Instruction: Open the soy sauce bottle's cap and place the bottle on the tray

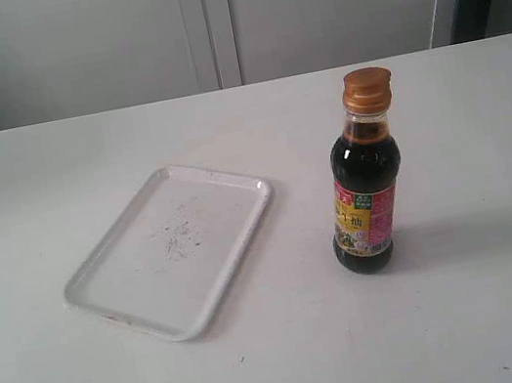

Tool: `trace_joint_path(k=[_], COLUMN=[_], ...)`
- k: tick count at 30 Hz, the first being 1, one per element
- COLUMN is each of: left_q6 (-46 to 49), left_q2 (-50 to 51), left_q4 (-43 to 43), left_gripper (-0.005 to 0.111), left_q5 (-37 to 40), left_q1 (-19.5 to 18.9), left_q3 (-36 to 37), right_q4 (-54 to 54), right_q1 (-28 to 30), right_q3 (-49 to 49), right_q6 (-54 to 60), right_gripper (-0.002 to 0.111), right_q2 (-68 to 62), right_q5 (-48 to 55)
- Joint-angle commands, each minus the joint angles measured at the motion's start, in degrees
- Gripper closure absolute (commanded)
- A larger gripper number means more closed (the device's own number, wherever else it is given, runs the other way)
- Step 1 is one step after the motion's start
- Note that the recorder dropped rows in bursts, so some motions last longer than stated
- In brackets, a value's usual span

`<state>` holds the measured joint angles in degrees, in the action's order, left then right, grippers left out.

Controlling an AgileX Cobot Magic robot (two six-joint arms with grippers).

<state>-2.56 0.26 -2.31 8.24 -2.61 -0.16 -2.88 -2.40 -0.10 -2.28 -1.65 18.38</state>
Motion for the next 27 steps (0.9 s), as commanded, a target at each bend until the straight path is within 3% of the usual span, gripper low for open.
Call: trace_joint_path(k=[1, 6, 14, 18, 27], left_q6=[-0.21, -1.17, -6.66, -6.66, -6.66], left_q2=[-0.26, -0.26, -0.26, -0.26, 12.49], left_q4=[-0.22, -0.22, -0.22, -0.22, 1.69], left_gripper=[0.107, 0.107, 0.107, 0.107, 0.107], left_q5=[-4.8, -7.42, -18.36, -19.19, -20.69], left_q1=[-0.21, -0.21, -0.09, -0.09, -0.09], left_q3=[0.16, 0.16, 0.16, -0.27, -11.05], right_q4=[-0.11, -0.11, -0.11, -0.11, -0.11], right_q1=[0.12, 0.12, 0.12, 0.12, 0.12], right_q3=[0.1, 0.1, 0.1, 0.1, 0.1], right_q6=[-0.11, -0.11, -0.11, -0.11, -0.11], right_gripper=[0.108, 0.108, 0.108, 0.108, 0.108], right_q2=[0.35, 0.35, 0.35, 0.35, 0.35], right_q5=[-0.45, -0.45, -0.45, -0.45, -0.45])
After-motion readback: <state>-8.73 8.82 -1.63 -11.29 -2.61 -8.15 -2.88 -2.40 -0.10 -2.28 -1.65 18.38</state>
